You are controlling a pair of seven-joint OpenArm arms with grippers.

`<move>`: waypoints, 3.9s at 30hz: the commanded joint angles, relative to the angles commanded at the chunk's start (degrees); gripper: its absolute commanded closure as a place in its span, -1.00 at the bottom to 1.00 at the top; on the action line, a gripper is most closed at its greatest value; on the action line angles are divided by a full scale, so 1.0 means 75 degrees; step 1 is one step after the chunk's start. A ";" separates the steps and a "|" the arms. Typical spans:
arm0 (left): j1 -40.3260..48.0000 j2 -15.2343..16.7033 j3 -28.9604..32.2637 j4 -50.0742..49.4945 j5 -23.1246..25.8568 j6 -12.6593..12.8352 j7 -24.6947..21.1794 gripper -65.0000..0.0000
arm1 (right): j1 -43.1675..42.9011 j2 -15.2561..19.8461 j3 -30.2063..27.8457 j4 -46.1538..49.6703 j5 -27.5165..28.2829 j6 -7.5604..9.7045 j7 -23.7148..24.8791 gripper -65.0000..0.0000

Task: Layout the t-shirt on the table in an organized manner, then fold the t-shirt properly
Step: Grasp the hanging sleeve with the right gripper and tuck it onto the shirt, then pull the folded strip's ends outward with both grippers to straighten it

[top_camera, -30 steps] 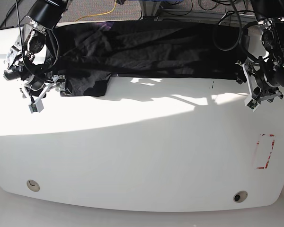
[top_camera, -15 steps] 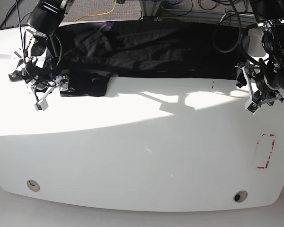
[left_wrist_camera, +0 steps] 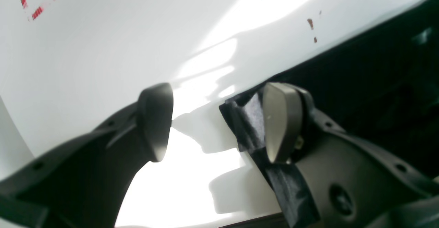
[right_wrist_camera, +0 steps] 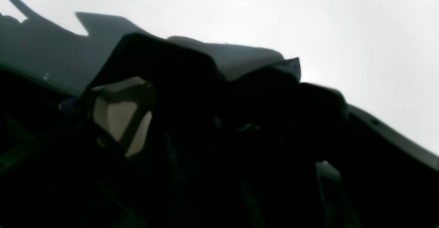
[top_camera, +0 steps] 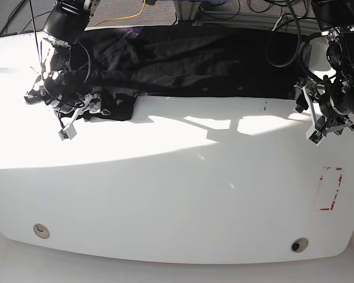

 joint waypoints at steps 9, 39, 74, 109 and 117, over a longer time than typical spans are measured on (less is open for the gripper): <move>0.0000 0.0000 0.0000 -0.0012 0.0000 0.0000 0.0000 -0.20 | 0.0035 -0.0023 -0.0012 0.0000 -0.0012 0.0000 0.0000 0.35; -0.0012 0.0035 0.0023 -0.0035 0.0012 0.0000 0.0000 -0.20 | -0.1512 0.0199 -0.0023 0.3177 0.3833 0.0000 -0.1448 0.96; 0.0035 0.0305 0.0059 -0.0023 0.0023 0.0000 0.0000 -0.20 | -0.4607 0.2391 0.0035 0.3259 0.7115 0.0000 -0.1448 -0.52; 0.2098 0.1266 0.0352 0.0234 0.0152 0.0000 -0.0363 0.85 | -0.3095 0.0961 -0.0023 0.2239 0.2426 0.0000 -0.1184 0.67; 0.1594 0.1078 0.1207 -0.0762 0.0809 0.0000 -0.0821 0.85 | -0.2837 0.0973 -0.0023 0.1196 0.1512 0.0000 -0.0586 0.67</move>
